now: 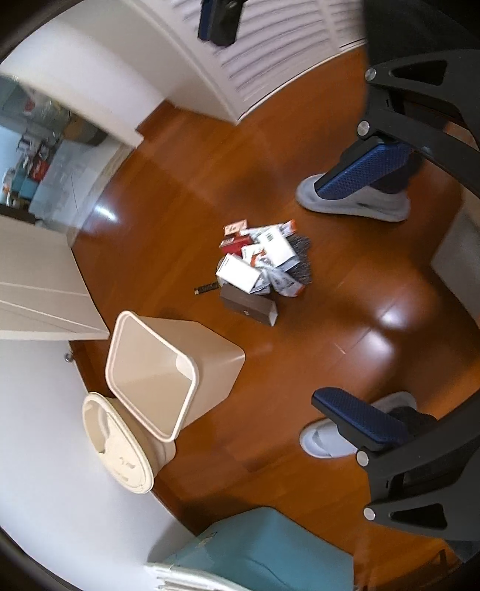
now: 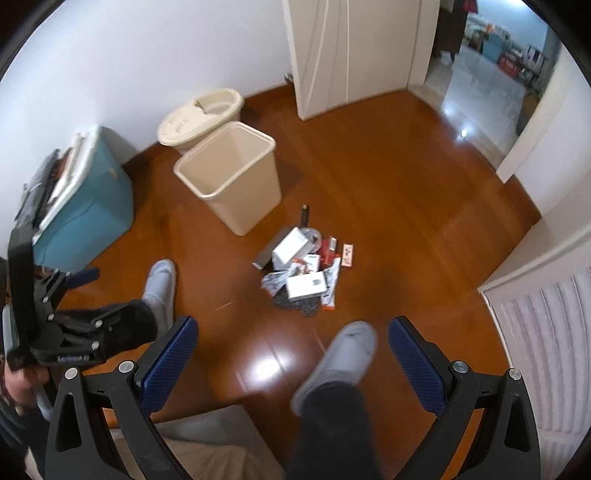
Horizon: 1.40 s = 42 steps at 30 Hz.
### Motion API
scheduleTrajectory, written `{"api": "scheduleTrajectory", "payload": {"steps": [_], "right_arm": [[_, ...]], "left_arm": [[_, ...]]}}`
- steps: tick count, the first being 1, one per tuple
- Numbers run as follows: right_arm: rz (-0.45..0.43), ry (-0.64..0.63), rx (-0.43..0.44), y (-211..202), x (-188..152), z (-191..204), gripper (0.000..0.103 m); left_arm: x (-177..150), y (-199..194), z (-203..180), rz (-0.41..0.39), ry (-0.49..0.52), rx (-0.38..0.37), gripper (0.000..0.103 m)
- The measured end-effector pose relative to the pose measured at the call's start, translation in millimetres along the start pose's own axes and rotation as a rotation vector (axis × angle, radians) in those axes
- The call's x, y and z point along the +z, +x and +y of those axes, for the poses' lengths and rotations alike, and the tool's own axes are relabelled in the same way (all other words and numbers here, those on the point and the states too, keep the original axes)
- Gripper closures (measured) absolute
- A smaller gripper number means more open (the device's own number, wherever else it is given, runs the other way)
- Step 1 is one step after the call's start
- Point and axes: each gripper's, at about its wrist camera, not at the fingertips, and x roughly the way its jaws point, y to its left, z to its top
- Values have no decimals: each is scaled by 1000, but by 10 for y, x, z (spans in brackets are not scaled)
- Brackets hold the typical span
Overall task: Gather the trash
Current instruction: 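Grasp the white paper box with the left tool while the right grasps a red box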
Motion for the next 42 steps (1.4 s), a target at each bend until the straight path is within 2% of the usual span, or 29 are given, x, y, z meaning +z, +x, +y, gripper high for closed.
{"api": "scheduleTrajectory", "payload": {"steps": [3,5,10,13,15,17,18,21,28,30,33,34,37,42], "right_arm": [[49,0,34,613,386,-236,0],[83,13,52,1166,561,-442,0],[179,161,133,2726,712,-1038,1],[182,180,131,3431,743,-1304,3],[171,244,132,3841,748,-1537,4],[165,288,84,4191,797,-1723,4],[155,292,51,4362,787,-1782,4],[142,275,63,4759,788,-1813,7],[199,157,-11,5312,580,-1619,15],[189,163,-18,5396,597,-1628,24],[179,139,-52,5466,679,-1584,57],[171,121,-47,5453,713,-1545,72],[160,191,-6,5349,719,-1607,71],[78,300,20,4994,658,-1858,71]], "left_arm": [[192,534,-49,31,-10,25,0],[320,941,-140,66,23,47,0],[654,1890,-297,131,141,86,0],[830,2289,-296,149,147,85,0],[904,2516,-259,152,122,71,0],[937,2685,-258,157,101,55,0],[940,2784,-266,159,95,47,0],[915,2990,-318,165,102,45,0],[896,3203,-476,158,145,38,0],[892,3261,-526,156,170,35,0],[844,3375,-591,172,205,22,0],[832,3434,-633,189,228,23,0],[847,3555,-711,210,298,27,0],[958,3721,-593,244,321,9,0]]}}
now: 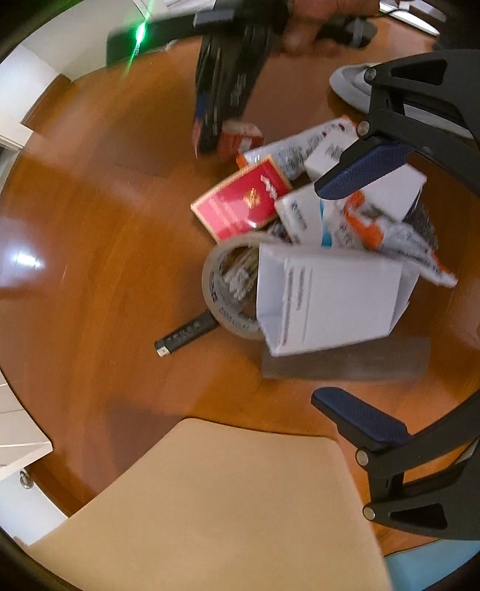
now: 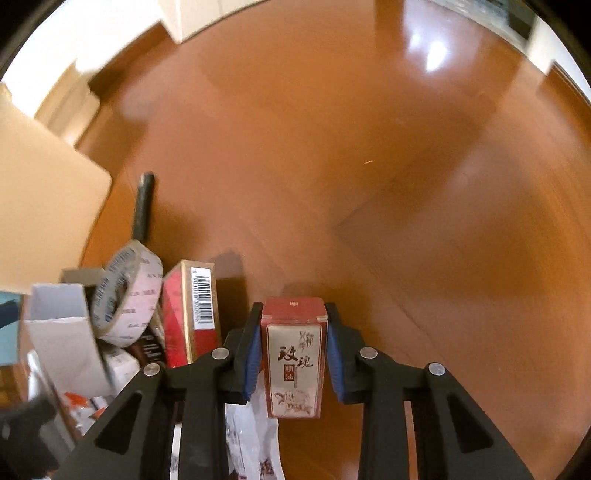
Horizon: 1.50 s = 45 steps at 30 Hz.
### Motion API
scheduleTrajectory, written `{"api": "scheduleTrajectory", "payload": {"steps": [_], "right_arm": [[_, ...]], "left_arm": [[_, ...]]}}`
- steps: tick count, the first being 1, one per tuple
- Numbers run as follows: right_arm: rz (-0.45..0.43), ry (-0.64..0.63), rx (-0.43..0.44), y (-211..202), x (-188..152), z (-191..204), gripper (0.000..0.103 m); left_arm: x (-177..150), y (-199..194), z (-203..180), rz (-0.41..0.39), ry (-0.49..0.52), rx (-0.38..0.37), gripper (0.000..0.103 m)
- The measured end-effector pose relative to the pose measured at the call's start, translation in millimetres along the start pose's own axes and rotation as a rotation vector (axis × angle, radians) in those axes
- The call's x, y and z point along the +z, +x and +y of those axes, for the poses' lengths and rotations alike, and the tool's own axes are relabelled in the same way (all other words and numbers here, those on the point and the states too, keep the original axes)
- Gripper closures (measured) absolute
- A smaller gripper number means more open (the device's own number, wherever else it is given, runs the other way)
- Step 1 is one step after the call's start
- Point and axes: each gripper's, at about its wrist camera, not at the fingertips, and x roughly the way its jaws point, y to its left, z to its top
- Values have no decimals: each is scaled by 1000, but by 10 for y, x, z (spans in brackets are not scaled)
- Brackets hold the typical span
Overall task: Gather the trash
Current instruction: 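Grasp the white paper box with the left tool while the right grasps a red box, then carry the white box over the beige wastebasket and open the left tool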
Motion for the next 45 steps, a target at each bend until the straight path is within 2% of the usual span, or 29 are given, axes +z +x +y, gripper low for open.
{"api": "scheduleTrajectory", "payload": {"steps": [3,5,6,7,8,11,14,17,21,23,25,26,27,29,33,36,38,39,42,45], "right_arm": [[-37,18,3,-123,-56,-114,71],[-60,29,14,-221,-99,-202,71],[-68,29,25,-200,-120,-219,71],[-70,28,36,-213,-108,-252,71],[-73,28,36,-246,-196,-256,71],[-79,55,29,-316,-239,-324,71],[-95,89,29,-312,-212,-297,71],[-117,98,26,-334,-185,-247,71],[-166,118,32,-512,-126,-266,71],[-193,135,42,-612,-88,-273,71],[-215,147,56,-699,-54,-272,71],[-223,152,66,-735,-38,-266,71],[-230,158,82,-773,-24,-257,71],[-241,176,127,-833,-5,-259,71],[-259,180,170,-928,34,-227,71],[-259,164,173,-944,61,-168,71],[-256,156,170,-937,66,-114,71],[-254,149,167,-944,74,-84,71],[-256,124,168,-980,102,33,71],[-304,73,190,-1179,203,250,71]], "left_arm": [[35,143,105,26,-19,-53,0],[91,260,131,38,-20,-78,7],[107,311,139,47,-26,-101,20],[114,342,151,54,-33,-117,43],[109,376,175,63,-43,-154,52],[85,363,153,48,-45,-172,52],[36,192,139,6,-49,-171,52],[15,-268,105,-73,-64,-185,52],[81,-1165,184,-213,-91,-183,52],[183,-1568,361,-296,-137,-158,52],[318,-1879,627,-374,-227,-108,52],[360,-2003,779,-402,-273,-70,52],[388,-2137,958,-439,-319,6,52],[379,-2264,1243,-478,-392,107,52],[284,-2136,1702,-461,-507,203,52],[205,-1855,1873,-382,-577,186,51],[111,-1786,1908,-366,-598,164,33],[63,-1817,1908,-381,-607,159,18],[1,-1857,1776,-428,-616,201,17],[-141,-2049,1745,-478,-678,195,17]]}}
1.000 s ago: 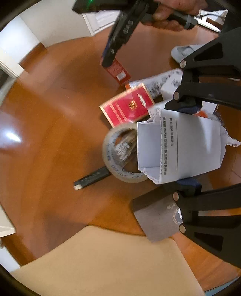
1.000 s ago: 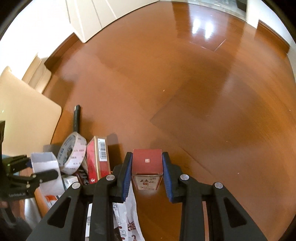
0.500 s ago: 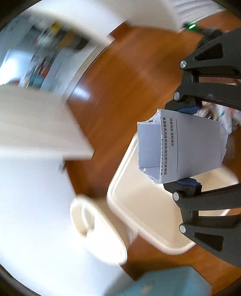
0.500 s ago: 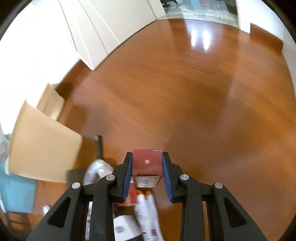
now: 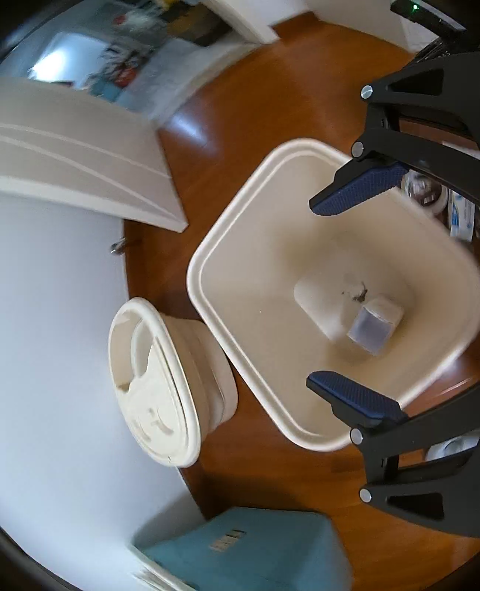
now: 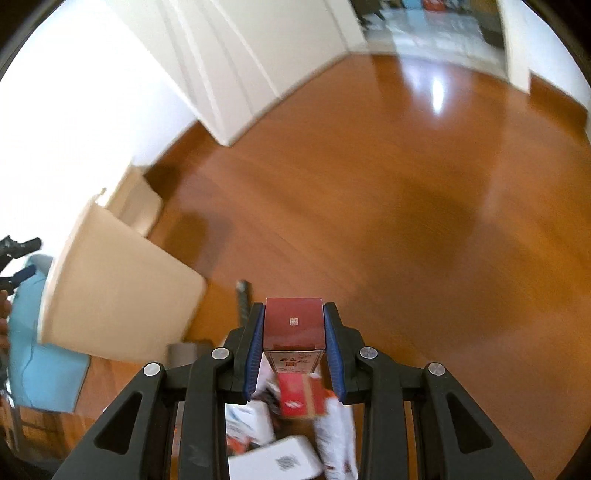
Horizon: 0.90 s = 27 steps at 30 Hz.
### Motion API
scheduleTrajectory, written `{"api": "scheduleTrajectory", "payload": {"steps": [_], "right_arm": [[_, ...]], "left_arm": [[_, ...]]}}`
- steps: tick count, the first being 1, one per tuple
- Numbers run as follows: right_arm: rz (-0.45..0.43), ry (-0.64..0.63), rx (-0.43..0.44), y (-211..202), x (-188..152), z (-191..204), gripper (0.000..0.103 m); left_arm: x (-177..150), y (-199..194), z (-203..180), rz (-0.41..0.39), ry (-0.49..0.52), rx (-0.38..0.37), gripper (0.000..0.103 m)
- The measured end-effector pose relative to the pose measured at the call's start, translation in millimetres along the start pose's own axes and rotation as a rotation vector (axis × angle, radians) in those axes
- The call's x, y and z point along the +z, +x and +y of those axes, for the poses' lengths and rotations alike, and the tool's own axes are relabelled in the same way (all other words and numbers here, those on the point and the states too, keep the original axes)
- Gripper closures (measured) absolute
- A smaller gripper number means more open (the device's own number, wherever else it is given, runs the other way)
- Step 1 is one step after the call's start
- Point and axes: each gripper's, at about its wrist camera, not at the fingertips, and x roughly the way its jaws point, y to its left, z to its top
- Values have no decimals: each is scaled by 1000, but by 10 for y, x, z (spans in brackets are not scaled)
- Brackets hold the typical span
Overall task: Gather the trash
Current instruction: 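Carry the white box over the beige wastebasket and open the left tool, then grasp the dark card with the left tool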
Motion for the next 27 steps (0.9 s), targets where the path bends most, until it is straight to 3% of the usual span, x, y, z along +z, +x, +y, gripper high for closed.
{"api": "scheduleTrajectory", "payload": {"steps": [5,9,12,19,23,27], "right_arm": [[-72,-125,207,-281,499,832,71],[-86,-195,433,-311,900,1581,71],[-69,-246,530,-180,1036,2099,71],[85,-365,519,535,865,2916,70],[213,-467,453,901,750,3243,62],[162,-482,493,670,628,3061,49]], "left_arm": [[-657,-320,72,-60,-74,45,17],[-1273,-291,22,2,-66,102,17],[-1508,-130,28,84,-48,94,17],[-1809,137,245,176,-78,118,17],[-2004,251,192,218,-22,124,17],[-2129,395,55,265,59,116,17]]}}
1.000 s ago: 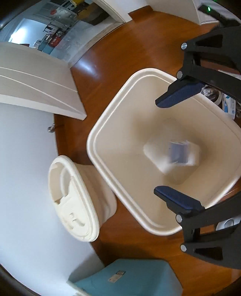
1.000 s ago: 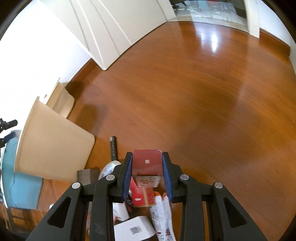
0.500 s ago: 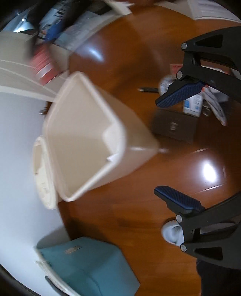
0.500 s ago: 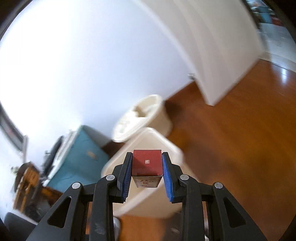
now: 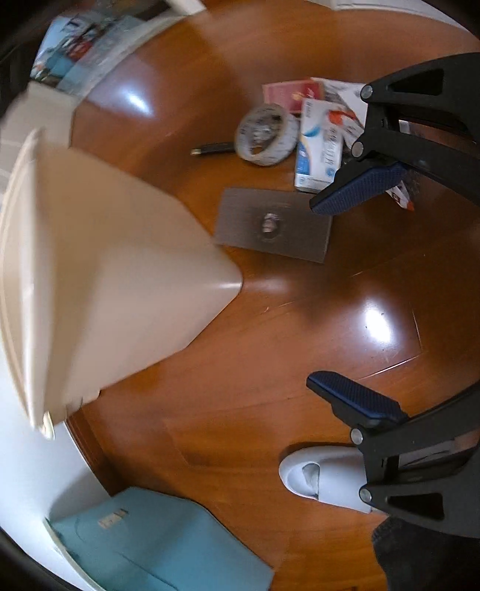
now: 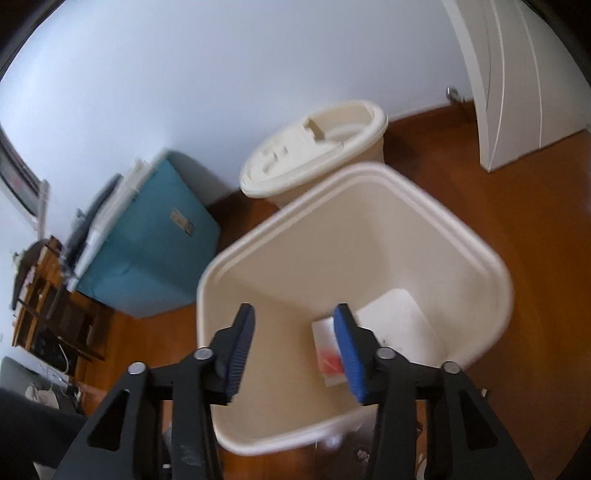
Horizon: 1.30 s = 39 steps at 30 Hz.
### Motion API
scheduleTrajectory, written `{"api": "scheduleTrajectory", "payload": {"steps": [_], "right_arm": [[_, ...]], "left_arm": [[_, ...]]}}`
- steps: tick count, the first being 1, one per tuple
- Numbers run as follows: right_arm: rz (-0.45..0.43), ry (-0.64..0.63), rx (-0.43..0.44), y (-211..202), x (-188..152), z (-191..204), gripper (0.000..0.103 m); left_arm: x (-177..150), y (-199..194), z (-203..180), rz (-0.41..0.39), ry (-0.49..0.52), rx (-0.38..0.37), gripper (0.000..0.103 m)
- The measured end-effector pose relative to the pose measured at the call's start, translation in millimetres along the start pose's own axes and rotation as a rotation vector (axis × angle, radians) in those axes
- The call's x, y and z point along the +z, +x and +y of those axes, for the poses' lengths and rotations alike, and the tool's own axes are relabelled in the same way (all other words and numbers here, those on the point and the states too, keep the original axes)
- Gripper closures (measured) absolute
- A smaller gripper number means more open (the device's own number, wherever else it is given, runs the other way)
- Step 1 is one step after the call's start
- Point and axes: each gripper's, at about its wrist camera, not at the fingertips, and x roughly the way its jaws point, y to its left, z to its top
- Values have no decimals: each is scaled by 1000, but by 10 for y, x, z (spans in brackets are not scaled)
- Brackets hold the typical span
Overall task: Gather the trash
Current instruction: 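Grasp the dark card with the left tool, then drop the dark card into the wastebasket with the left tool while the right grasps the tape roll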
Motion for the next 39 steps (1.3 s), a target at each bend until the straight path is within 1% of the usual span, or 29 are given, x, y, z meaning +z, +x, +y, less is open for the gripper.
{"api": "scheduleTrajectory", "payload": {"steps": [2,3,4,5,7,10,11,12,14,15,16,18,19,21,23,25,26,27,28,29,30,33,37,39], "right_arm": [[-54,-3,-6,-299,-156,-105,45],[-86,4,-17,-498,-295,-208,41],[-103,17,-34,-648,-441,-306,33],[-112,40,-74,-791,-624,-461,28],[-93,122,-149,-963,-989,-854,27],[-30,366,-224,-1060,-1610,-1524,27],[-15,425,-237,-1085,-1783,-1661,27],[-6,484,-252,-1117,-1990,-1797,27],[11,538,-263,-1142,-2234,-1916,27],[19,561,-258,-1139,-2326,-1955,27],[23,575,-253,-1136,-2379,-1961,27],[29,584,-236,-1121,-2435,-1954,27],[27,577,-230,-1114,-2426,-1938,27],[18,557,-228,-1117,-2402,-1917,27],[7,542,-233,-1183,-2394,-1905,27],[9,540,-252,-1187,-2411,-1914,27],[18,536,-274,-1161,-2416,-1922,27],[33,526,-311,-1146,-2430,-1953,27],[45,516,-339,-1141,-2418,-1969,27],[55,508,-365,-1117,-2421,-1988,27],[70,503,-391,-1083,-2439,-2031,27],[104,505,-432,-990,-2476,-2135,27],[157,454,-452,-803,-2456,-2159,27],[154,446,-459,-743,-2387,-2093,27]], "left_arm": [[-19,175,-72,31,36,-2,17],[0,276,-126,38,54,-5,17],[27,351,-178,44,68,-7,17],[64,469,-232,55,81,-9,17],[158,726,-343,80,107,-24,17],[326,1018,-561,122,182,-90,16],[370,1103,-634,140,212,-102,16],[412,1183,-703,152,242,-98,15],[466,1284,-773,157,272,-72,11],[487,1336,-792,163,279,-61,3],[503,1398,-800,179,279,-61,0],[524,1500,-804,203,266,-72,0],[532,1557,-817,223,264,-92,0],[540,1620,-890,241,279,-112,0],[537,1679,-959,254,294,-113,0],[548,1772,-978,270,294,-96,0],[560,1763,-953,244,271,-102,1],[579,1749,-933,228,250,-99,6],[607,1724,-915,222,228,-97,22],[643,1673,-907,207,218,-99,27],[658,1652,-906,218,219,-91,27],[675,1550,-891,200,221,-99,27],[652,1323,-787,174,152,-119,27],[615,1192,-779,151,145,-125,27]]}}
